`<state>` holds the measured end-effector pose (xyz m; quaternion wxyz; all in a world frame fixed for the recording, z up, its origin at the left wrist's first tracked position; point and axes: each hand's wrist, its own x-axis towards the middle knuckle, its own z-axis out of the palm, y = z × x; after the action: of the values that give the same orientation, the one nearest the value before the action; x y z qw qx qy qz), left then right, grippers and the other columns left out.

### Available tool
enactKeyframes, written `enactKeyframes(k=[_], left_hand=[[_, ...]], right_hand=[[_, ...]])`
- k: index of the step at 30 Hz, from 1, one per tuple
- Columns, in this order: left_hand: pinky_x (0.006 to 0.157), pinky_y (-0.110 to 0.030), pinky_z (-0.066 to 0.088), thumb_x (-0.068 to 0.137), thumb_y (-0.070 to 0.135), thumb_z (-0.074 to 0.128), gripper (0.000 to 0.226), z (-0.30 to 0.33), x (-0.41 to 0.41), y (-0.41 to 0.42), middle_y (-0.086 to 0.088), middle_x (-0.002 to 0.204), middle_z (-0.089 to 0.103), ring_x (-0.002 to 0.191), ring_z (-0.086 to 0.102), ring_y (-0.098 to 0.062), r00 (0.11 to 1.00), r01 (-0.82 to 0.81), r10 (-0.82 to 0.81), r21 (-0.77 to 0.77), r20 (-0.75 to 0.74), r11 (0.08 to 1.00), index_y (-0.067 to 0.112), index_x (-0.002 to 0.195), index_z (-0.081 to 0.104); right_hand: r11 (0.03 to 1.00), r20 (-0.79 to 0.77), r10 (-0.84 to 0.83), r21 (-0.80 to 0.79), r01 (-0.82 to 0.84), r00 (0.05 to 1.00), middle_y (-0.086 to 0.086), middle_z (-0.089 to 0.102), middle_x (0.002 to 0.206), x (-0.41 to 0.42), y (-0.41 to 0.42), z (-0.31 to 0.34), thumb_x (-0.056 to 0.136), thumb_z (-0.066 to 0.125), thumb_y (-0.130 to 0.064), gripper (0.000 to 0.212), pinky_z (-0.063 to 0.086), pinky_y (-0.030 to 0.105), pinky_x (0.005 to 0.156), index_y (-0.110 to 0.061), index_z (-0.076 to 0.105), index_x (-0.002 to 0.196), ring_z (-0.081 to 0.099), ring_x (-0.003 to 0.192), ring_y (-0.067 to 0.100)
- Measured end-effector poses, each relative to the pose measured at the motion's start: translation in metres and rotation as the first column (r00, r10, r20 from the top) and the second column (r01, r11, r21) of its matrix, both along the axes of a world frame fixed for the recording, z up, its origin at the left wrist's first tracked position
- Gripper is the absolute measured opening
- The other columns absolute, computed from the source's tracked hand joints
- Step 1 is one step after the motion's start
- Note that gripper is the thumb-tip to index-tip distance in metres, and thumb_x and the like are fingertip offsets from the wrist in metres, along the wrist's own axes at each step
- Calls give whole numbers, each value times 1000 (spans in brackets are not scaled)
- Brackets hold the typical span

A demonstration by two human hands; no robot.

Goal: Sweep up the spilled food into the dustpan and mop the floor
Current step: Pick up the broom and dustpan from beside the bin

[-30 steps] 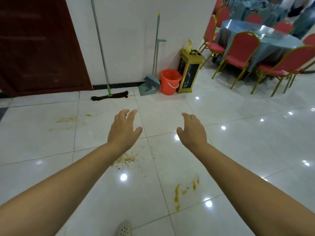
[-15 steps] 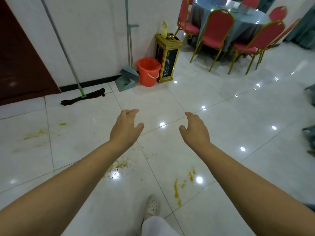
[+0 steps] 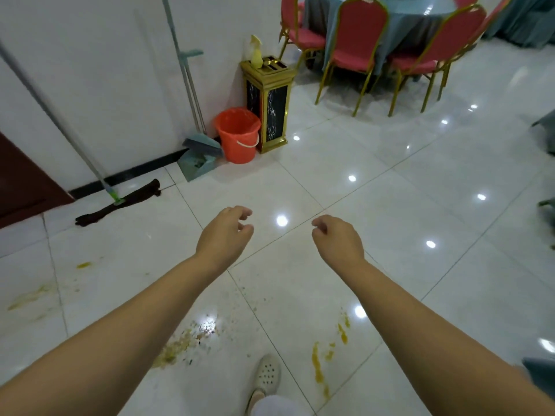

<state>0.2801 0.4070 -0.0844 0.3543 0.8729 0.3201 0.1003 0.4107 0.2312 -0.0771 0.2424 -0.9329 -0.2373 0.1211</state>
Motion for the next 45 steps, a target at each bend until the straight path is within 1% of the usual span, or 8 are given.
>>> enactKeyframes(k=[9, 16, 21, 24, 31, 36, 41, 45], left_hand=[[64, -13, 35, 92, 23, 52, 29, -13, 132, 42, 10, 111, 54, 88, 52, -6, 999, 29, -28, -32, 27, 999, 24, 120, 59], [72, -21, 37, 92, 22, 51, 28, -17, 208, 74, 10, 111, 53, 90, 53, -8, 998, 28, -24, -72, 51, 997, 23, 119, 60], [71, -20, 38, 92, 21, 52, 26, -27, 270, 104, 11, 109, 52, 91, 53, -8, 995, 11, 2, -128, 99, 992, 23, 117, 60], [67, -18, 38, 91, 21, 52, 24, -41, 318, 128, 10, 109, 54, 90, 53, -6, 990, -12, 37, -183, 134, 983, 24, 114, 60], [74, -22, 40, 92, 20, 52, 25, -54, 468, 204, 7, 110, 56, 93, 54, -9, 979, -141, 178, -302, 99, 943, 22, 115, 61], [70, -23, 41, 91, 18, 52, 25, -42, 552, 259, 7, 107, 57, 91, 54, -10, 971, -183, 219, -294, 95, 938, 21, 113, 62], [65, -19, 41, 90, 19, 54, 22, -35, 597, 305, 7, 103, 60, 88, 55, -7, 965, -209, 244, -275, 100, 939, 23, 110, 63], [64, -21, 41, 89, 20, 55, 15, -30, 625, 348, 13, 92, 61, 88, 58, -9, 945, -269, 308, -277, 112, 923, 32, 96, 60]], right_hand=[[997, -30, -83, -3, 83, 996, -5, 68, 107, 118, 21, 7, 93, 45, -18, 33, 46, 22, 71, -20, 66, 118, 61, 88, 13], [996, -38, -86, 10, 87, 996, -5, 69, 99, 188, 48, 10, 92, 45, -18, 31, 45, 22, 67, -20, 67, 114, 58, 76, 10], [997, -23, -74, 12, 74, 997, -7, 68, 97, 249, 78, 2, 92, 45, -18, 30, 48, 23, 70, -21, 68, 111, 59, 82, 11], [998, -32, -59, -11, 59, 998, -11, 63, 87, 298, 104, -5, 92, 45, -19, 30, 49, 23, 69, -22, 68, 110, 59, 78, 11], [999, -79, 29, -35, -32, 996, -8, 67, 94, 453, 204, -10, 92, 44, -18, 31, 51, 24, 70, -22, 69, 110, 60, 79, 11], [992, -96, 128, -3, -129, 987, -10, 64, 89, 541, 273, 0, 93, 45, -18, 30, 42, 15, 58, -21, 68, 112, 56, 72, 8], [983, -112, 185, 32, -183, 976, -3, 69, 104, 597, 324, 16, 95, 45, -18, 30, 54, 26, 80, -19, 68, 115, 63, 88, 13], [968, -112, 249, 22, -248, 962, -1, 69, 101, 637, 375, 20, 96, 46, -18, 28, 54, 29, 83, -18, 68, 114, 63, 90, 15]])
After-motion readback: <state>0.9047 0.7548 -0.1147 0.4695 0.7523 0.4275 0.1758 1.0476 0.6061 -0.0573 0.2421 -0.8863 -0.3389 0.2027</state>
